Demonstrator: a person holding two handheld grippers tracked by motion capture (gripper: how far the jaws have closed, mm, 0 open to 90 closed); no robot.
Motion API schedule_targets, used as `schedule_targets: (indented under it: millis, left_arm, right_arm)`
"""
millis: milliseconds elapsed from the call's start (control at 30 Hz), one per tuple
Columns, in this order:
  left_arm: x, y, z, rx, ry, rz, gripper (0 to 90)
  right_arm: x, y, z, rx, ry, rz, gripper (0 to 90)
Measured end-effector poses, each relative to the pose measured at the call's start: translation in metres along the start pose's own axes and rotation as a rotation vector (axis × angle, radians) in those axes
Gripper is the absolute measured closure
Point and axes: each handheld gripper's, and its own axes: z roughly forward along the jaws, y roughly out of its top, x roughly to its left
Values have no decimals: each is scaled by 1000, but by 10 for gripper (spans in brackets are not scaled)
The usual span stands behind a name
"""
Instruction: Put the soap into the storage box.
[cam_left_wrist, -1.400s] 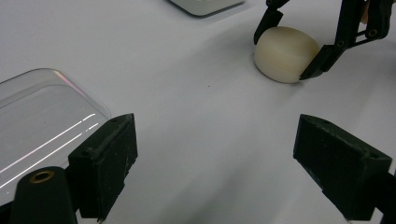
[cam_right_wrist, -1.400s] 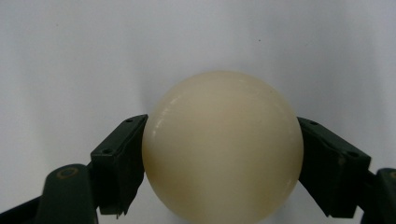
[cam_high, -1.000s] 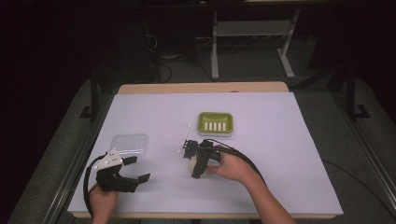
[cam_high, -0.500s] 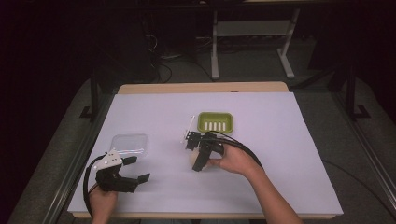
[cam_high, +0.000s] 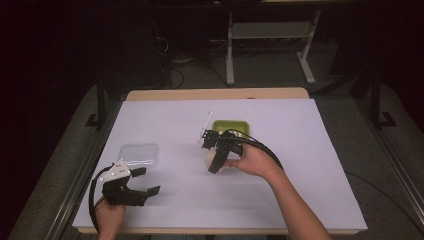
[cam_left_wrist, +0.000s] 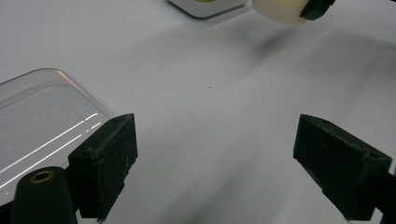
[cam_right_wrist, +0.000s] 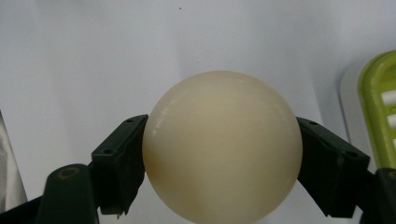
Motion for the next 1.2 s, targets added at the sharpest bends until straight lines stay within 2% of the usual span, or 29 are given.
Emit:
schedule_targets:
  millis: [233, 467, 933, 1200]
  left_arm:
    - [0, 0, 0, -3, 1, -7, 131]
    - [1, 0, -1, 10, 2, 8, 130]
    - [2, 0, -2, 9, 2, 4, 131]
    - [1, 0, -2, 5, 1, -1, 130]
  right_arm:
    - [-9, 2, -6, -8, 3, 19, 220]
    - [-19, 4, -11, -15, 5, 34, 221]
    - [-43, 7, -20, -15, -20, 75, 220]
    - [-54, 7, -22, -25, -18, 98, 221]
